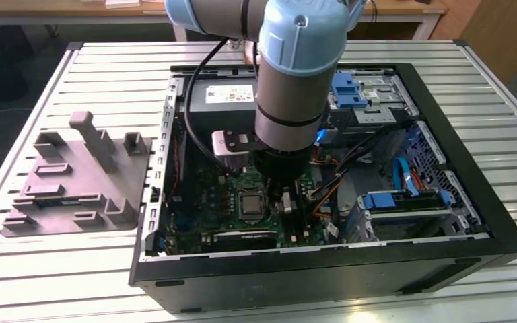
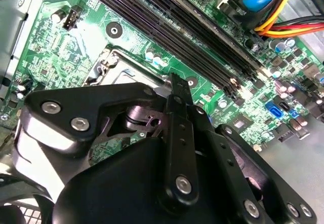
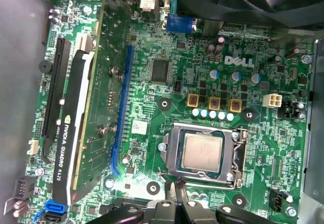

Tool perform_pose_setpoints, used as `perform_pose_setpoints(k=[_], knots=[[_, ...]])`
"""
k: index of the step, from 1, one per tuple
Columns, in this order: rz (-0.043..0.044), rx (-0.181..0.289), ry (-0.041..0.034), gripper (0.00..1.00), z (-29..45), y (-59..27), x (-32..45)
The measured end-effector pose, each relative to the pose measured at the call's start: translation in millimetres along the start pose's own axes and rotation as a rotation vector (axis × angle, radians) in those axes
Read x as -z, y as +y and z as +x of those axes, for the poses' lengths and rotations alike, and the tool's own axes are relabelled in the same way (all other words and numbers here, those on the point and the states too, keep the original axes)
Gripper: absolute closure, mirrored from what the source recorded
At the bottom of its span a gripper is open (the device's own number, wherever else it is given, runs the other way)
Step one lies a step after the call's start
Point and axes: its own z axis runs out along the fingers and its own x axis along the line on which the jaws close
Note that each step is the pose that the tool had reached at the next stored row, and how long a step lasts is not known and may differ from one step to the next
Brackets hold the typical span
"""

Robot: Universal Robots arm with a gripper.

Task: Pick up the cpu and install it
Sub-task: 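Install the first cpu locking lever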

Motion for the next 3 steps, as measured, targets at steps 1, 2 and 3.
perform_pose_setpoints(k=[1, 2, 3], knots=[[0.0000, 0.000, 0.0000, 0.89, 0.0, 0.0, 0.0], [0.0000, 0.000, 0.0000, 0.89, 0.0, 0.0, 0.0], [-0.0001, 0.000, 0.0000, 0.89, 0.0, 0.0, 0.0]])
